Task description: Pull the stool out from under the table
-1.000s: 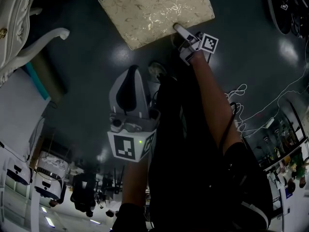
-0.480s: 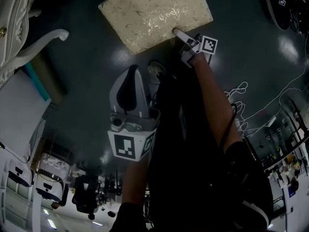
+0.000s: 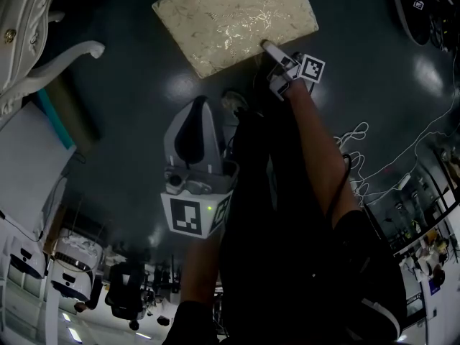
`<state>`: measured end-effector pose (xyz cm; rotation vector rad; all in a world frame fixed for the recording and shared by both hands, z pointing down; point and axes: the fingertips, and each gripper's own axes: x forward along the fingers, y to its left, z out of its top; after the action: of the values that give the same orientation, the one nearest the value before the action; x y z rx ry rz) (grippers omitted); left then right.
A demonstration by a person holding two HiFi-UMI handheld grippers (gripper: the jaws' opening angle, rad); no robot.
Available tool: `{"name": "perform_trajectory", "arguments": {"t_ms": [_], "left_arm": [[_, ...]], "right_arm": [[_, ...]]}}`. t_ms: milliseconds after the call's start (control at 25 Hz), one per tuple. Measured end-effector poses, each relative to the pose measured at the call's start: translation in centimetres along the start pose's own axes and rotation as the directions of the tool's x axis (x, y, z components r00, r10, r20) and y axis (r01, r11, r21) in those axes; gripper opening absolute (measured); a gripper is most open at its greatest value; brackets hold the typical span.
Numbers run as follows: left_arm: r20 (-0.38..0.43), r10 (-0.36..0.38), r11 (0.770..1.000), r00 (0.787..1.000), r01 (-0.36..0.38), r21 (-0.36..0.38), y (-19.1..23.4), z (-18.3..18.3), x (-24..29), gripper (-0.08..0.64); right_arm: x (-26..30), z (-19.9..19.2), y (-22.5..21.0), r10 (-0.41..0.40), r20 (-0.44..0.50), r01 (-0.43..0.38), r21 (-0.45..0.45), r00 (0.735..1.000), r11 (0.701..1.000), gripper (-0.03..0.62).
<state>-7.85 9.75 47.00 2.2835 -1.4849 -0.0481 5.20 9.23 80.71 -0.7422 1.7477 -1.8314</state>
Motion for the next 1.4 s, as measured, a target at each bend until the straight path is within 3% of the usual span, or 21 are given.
{"name": "perform_trajectory", "arguments": {"t_ms": [320, 640, 720, 840, 1080, 1200, 1280, 1400], "left_arm": [[0.018, -0.002, 1.0, 1.0, 0.002, -0.003, 0.6, 1.6, -1.4, 0.009], [0.042, -0.007, 1.0, 0.999, 0.007, -0.009, 0.1, 5.6, -2.6, 0.008], [0.055, -0.016, 1.0, 0.998, 0.017, -0.009, -0.5, 6.9, -2.6, 0.008], [0.067, -0.024, 1.0, 0.997, 0.025, -0.009, -1.6, 8.8, -3.0, 0.008], [0.082, -0.013, 1.0, 0.997, 0.014, -0.011, -2.7, 11.4, -3.3, 0.009], [0.091, 0.008, 1.0, 0.996, -0.008, 0.001, -3.7, 12.4, -3.3, 0.008], [0.093, 0.025, 1.0, 0.995, -0.025, 0.002, -4.4, 13.2, -3.7, 0.008], [0.087, 0.055, 0.998, 0.995, -0.054, -0.012, -5.1, 13.9, -4.6, 0.008]], "right_arm": [[-1.9, -2.1, 0.7, -0.042, 0.009, 0.042, 0.007, 0.999, 0.999, 0.529], [-4.3, -3.2, 4.2, -0.114, 0.022, 0.113, 0.019, 0.993, 0.993, 0.512], [-4.5, -3.3, 5.7, -0.123, 0.017, 0.122, 0.018, 0.992, 0.992, 0.468], [-5.1, -3.7, 7.7, -0.174, 0.018, 0.174, 0.02, 0.985, 0.985, 0.352], [-6.7, -4.1, 9.9, -0.302, 0.004, 0.302, -0.022, 0.953, 0.953, 0.175], [-7.6, -3.5, 11.5, -0.387, 0.0, 0.386, -0.075, 0.922, 0.919, 0.054], [-7.7, -3.6, 13.3, -0.396, 0.002, 0.396, -0.069, 0.918, 0.916, 0.008], [-7.7, -4.7, 15.8, -0.384, -0.024, 0.381, -0.065, 0.923, 0.922, 0.0]]}}
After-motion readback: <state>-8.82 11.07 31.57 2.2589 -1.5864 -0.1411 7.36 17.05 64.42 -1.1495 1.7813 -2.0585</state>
